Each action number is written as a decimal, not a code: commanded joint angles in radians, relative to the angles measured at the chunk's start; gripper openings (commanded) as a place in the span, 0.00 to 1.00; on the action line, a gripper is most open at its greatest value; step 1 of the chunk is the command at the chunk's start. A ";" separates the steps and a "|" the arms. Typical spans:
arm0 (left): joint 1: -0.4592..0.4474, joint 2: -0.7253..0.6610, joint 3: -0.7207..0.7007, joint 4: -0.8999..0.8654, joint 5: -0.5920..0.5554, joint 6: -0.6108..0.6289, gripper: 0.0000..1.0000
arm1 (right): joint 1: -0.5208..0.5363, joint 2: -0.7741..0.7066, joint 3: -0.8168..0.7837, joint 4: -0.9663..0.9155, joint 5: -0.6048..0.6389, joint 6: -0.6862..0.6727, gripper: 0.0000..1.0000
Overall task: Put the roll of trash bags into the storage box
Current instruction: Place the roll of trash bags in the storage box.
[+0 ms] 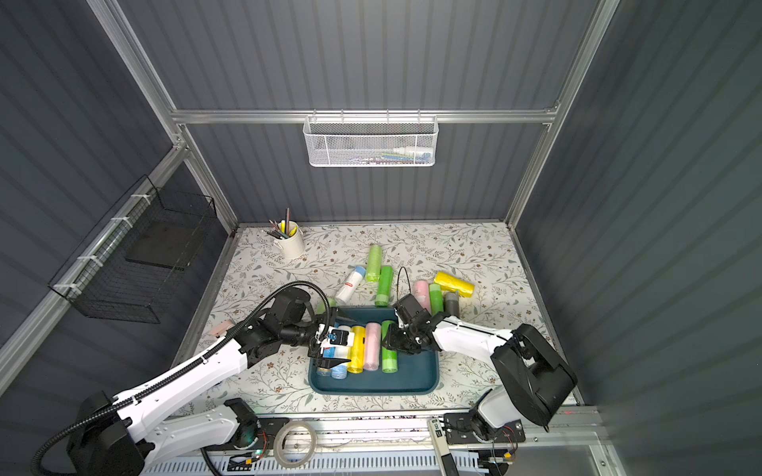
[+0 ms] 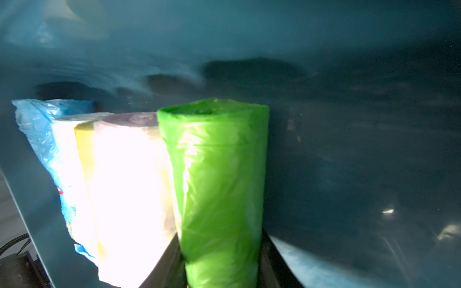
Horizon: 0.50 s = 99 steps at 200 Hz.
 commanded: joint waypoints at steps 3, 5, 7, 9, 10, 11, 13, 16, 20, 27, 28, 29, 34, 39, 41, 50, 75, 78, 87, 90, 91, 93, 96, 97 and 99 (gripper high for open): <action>0.005 0.009 0.012 -0.021 0.025 0.006 1.00 | 0.005 0.010 0.003 0.000 0.024 0.013 0.44; 0.004 0.009 0.012 -0.021 0.025 0.006 1.00 | 0.005 0.009 0.003 0.000 0.025 0.013 0.44; 0.005 0.009 0.012 -0.022 0.026 0.006 1.00 | 0.005 0.008 0.003 0.000 0.025 0.012 0.44; 0.004 0.009 0.014 -0.022 0.028 0.007 1.00 | 0.005 0.009 0.003 0.000 0.025 0.013 0.45; 0.004 0.009 0.015 -0.023 0.028 0.007 1.00 | 0.005 0.009 0.004 0.000 0.025 0.013 0.45; 0.004 0.009 0.015 -0.023 0.027 0.006 1.00 | 0.005 0.010 0.004 0.000 0.025 0.013 0.45; 0.005 0.010 0.015 -0.023 0.027 0.006 1.00 | 0.006 0.010 0.004 0.000 0.025 0.012 0.45; 0.005 0.010 0.015 -0.023 0.026 0.006 1.00 | 0.005 0.010 0.005 0.000 0.024 0.012 0.45; 0.004 0.011 0.015 -0.024 0.028 0.006 1.00 | 0.005 0.009 0.005 -0.002 0.024 0.012 0.45; 0.004 0.012 0.015 -0.024 0.028 0.006 1.00 | 0.005 0.009 0.006 -0.002 0.023 0.010 0.45; 0.004 0.012 0.015 -0.024 0.028 0.006 1.00 | 0.005 0.009 0.006 -0.003 0.023 0.010 0.45; 0.004 0.012 0.015 -0.024 0.027 0.006 1.00 | 0.005 0.009 0.006 -0.003 0.023 0.010 0.45; 0.005 0.012 0.015 -0.024 0.027 0.006 1.00 | 0.005 0.009 0.007 -0.005 0.025 0.009 0.45; 0.004 0.012 0.016 -0.024 0.027 0.006 1.00 | 0.005 0.008 0.008 -0.005 0.024 0.010 0.45; 0.004 0.012 0.015 -0.023 0.028 0.006 1.00 | 0.005 0.008 0.008 -0.004 0.025 0.010 0.45; 0.004 0.012 0.015 -0.025 0.027 0.006 1.00 | 0.005 0.008 0.009 -0.006 0.025 0.010 0.45; 0.004 0.013 0.015 -0.024 0.028 0.006 1.00 | 0.005 0.009 0.014 -0.009 0.025 0.009 0.45; 0.004 0.012 0.015 -0.025 0.028 0.006 1.00 | 0.005 0.009 0.014 -0.009 0.025 0.009 0.46; 0.005 0.012 0.014 -0.026 0.028 0.007 1.00 | 0.005 0.010 0.015 -0.009 0.025 0.009 0.47; 0.005 0.012 0.014 -0.025 0.029 0.006 1.00 | 0.005 0.010 0.014 -0.008 0.026 0.009 0.47; 0.005 0.013 0.014 -0.026 0.029 0.006 1.00 | 0.005 0.011 0.014 -0.008 0.026 0.009 0.47; 0.005 0.012 0.015 -0.026 0.028 0.006 1.00 | 0.005 0.011 0.014 -0.008 0.026 0.009 0.47; 0.005 0.012 0.016 -0.026 0.029 0.006 1.00 | 0.005 0.011 0.014 -0.008 0.026 0.009 0.47; 0.005 0.013 0.016 -0.026 0.029 0.006 1.00 | 0.005 0.011 0.015 -0.008 0.028 0.009 0.47; 0.005 0.013 0.016 -0.027 0.028 0.006 1.00 | 0.005 0.011 0.014 -0.008 0.028 0.009 0.47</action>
